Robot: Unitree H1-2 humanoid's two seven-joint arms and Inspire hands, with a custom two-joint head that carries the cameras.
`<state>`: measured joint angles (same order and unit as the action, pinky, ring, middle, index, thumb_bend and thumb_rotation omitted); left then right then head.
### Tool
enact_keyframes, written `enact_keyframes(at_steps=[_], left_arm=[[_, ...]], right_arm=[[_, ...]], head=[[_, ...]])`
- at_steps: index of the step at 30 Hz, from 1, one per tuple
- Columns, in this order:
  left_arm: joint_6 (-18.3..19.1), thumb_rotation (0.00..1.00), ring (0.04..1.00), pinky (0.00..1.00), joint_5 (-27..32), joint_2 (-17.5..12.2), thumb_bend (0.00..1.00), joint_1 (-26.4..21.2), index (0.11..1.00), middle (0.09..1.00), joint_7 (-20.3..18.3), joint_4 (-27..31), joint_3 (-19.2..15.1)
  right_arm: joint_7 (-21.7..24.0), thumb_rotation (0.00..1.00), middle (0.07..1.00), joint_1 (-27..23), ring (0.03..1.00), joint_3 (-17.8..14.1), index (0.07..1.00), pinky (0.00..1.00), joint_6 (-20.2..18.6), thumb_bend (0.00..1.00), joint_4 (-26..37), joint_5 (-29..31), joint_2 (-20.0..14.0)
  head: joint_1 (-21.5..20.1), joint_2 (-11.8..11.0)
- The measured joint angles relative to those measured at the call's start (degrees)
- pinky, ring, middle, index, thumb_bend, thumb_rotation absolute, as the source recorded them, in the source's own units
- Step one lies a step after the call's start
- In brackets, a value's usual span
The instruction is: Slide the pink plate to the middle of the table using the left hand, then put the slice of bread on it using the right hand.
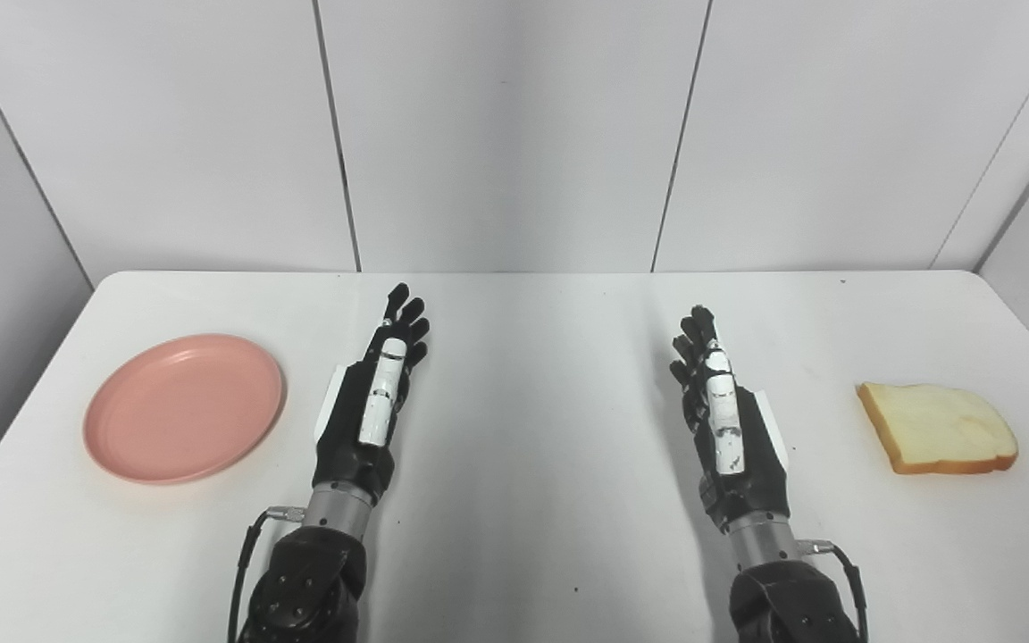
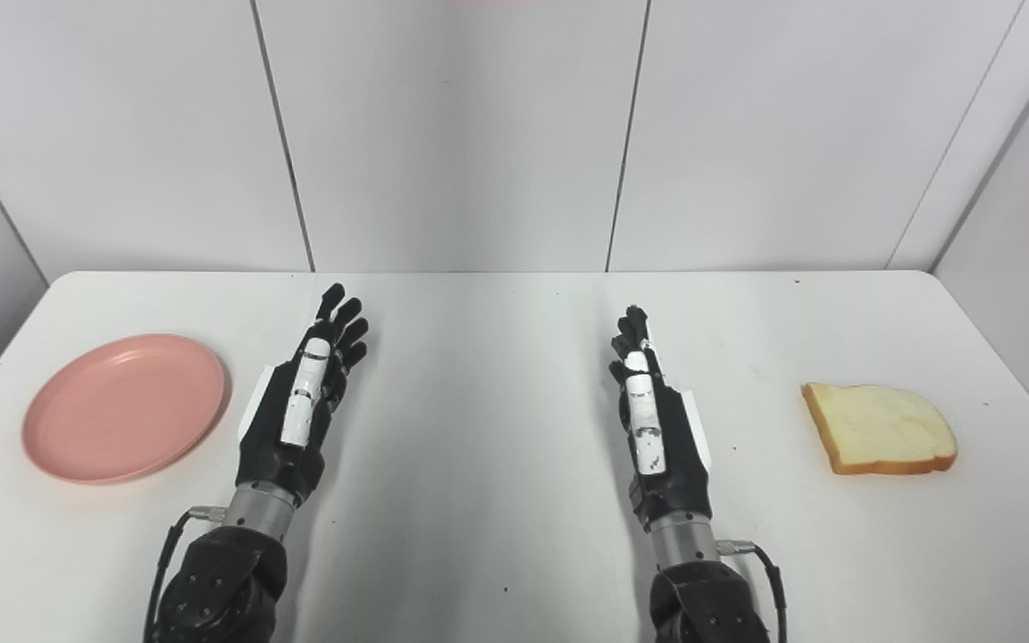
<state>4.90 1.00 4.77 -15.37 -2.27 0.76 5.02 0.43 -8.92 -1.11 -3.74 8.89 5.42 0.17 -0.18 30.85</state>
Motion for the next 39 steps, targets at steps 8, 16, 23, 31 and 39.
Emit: enact_keyframes(at_steps=[8, 16, 23, 31, 39], left_arm=[[0.0, 1.0, 0.969, 0.98, -0.1, 0.0, 0.43, 0.0, 0.968, 0.975, 0.0, 0.0, 0.1], [0.0, 1.0, 0.965, 0.97, -0.1, -0.1, 0.43, 0.0, 0.964, 0.971, 0.0, 0.0, 0.0], [0.0, 1.0, 0.962, 0.96, -0.5, -0.1, 0.43, 0.0, 0.965, 0.972, 0.0, -0.1, 0.2], [-0.4, 1.0, 0.936, 0.92, -4.1, 2.0, 0.42, 0.0, 0.944, 0.948, 2.3, -2.6, 1.4], [-2.5, 1.0, 0.93, 0.92, -6.2, 4.8, 0.42, -1.0, 0.924, 0.934, 4.0, -7.1, 2.7]], right_arm=[[0.0, 1.0, 1.0, 0.0, 1.0, 0.0, 1.0, 1.0, 0.0, 0.34, 0.0, 0.1, 0.0], [0.1, 1.0, 1.0, 0.0, 1.0, 0.0, 1.0, 1.0, 0.0, 0.34, 0.0, 0.2, 0.0], [0.1, 1.0, 1.0, 0.0, 1.0, -0.1, 1.0, 1.0, 0.1, 0.34, -0.2, 0.2, -0.1], [1.2, 1.0, 1.0, 0.0, 1.0, -1.7, 1.0, 1.0, 0.2, 0.32, -0.3, 2.5, -1.9], [2.6, 1.0, 1.0, 0.0, 1.0, -2.9, 1.0, 1.0, 2.2, 0.32, -1.7, 3.7, -4.2]], head=[[0.0, -0.1], [0.0, -0.1], [1.7, -0.5], [12.5, -3.1], [16.9, -4.6]])
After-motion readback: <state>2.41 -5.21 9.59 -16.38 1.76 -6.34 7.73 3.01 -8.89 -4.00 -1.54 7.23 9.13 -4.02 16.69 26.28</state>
